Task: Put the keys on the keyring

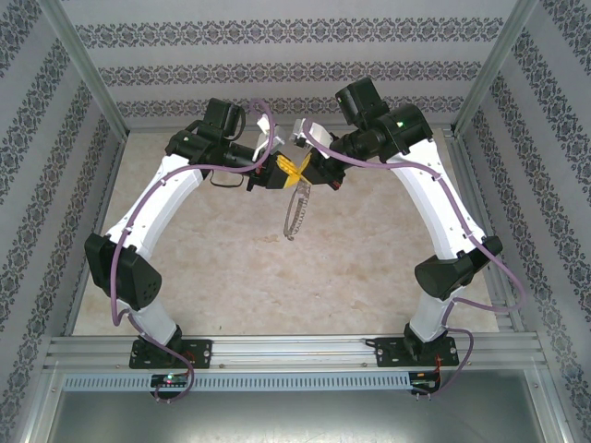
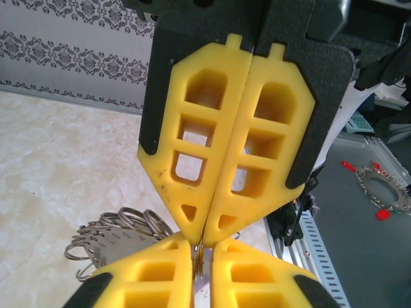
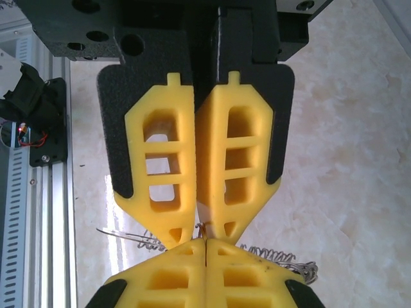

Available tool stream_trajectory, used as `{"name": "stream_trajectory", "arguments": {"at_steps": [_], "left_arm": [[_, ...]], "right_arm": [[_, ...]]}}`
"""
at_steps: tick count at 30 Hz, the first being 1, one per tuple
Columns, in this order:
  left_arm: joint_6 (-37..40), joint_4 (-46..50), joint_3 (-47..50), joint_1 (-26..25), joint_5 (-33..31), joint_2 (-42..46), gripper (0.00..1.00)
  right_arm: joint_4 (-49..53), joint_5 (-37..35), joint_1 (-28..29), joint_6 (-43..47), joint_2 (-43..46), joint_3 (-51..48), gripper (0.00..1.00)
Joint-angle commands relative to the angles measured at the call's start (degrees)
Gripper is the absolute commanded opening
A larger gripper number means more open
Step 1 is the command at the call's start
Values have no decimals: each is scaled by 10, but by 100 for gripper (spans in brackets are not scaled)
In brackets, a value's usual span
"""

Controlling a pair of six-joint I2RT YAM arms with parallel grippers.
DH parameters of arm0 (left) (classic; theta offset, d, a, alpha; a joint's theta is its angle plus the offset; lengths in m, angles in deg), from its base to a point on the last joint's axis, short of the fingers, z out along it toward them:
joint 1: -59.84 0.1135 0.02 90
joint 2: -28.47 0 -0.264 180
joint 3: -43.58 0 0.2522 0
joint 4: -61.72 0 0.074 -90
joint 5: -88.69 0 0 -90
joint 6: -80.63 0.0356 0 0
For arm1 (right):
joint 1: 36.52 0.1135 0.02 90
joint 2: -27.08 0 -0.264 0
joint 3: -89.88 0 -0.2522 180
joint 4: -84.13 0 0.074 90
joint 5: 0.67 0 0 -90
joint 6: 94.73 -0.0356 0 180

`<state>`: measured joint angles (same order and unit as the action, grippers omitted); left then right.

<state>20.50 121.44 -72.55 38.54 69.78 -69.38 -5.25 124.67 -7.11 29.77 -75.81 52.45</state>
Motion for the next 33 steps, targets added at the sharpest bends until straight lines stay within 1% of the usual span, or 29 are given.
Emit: {"name": "stream_trajectory", "arguments": {"at_steps": [1,2,7,8,10,11,12,15,17,19,24,28,33], "left_arm": [[15,15,-14,-3,20,-8,4],[16,15,-14,-3,20,-8,0],[10,-2,-6,-4,22,-3,0],[-1,-20,1,-4,19,1,0],[-21,-57,18,-4,14,11,0],[-34,-78,25,-4,11,15,0],[-41,-91,30,-4,11,17,0],[-55,-114,35,-4,10,21,0],[-64,-126,40,-4,10,24,0],[-72,-140,46,-3,9,29,0],[-96,-174,59,-4,7,41,0],[-112,-192,58,-3,10,46,0],[-129,-210,56,-4,17,49,0]], "right_arm": [[-19,10,6,3,1,7,0],[-20,10,6,2,2,7,0],[-30,4,6,-5,5,4,0],[-39,0,5,-11,9,0,4],[-66,-16,1,-29,23,-19,25],[-82,-16,-6,-38,35,-35,31],[-97,-8,-13,-45,48,-52,35],[-164,27,-40,-77,106,-133,41],[-226,51,-57,-108,151,-200,45],[-304,71,-77,-146,206,-289,49],[-493,138,-120,-251,296,-469,51],[-621,195,-119,-330,316,-567,53],[-662,198,-94,-348,310,-602,53]]}}
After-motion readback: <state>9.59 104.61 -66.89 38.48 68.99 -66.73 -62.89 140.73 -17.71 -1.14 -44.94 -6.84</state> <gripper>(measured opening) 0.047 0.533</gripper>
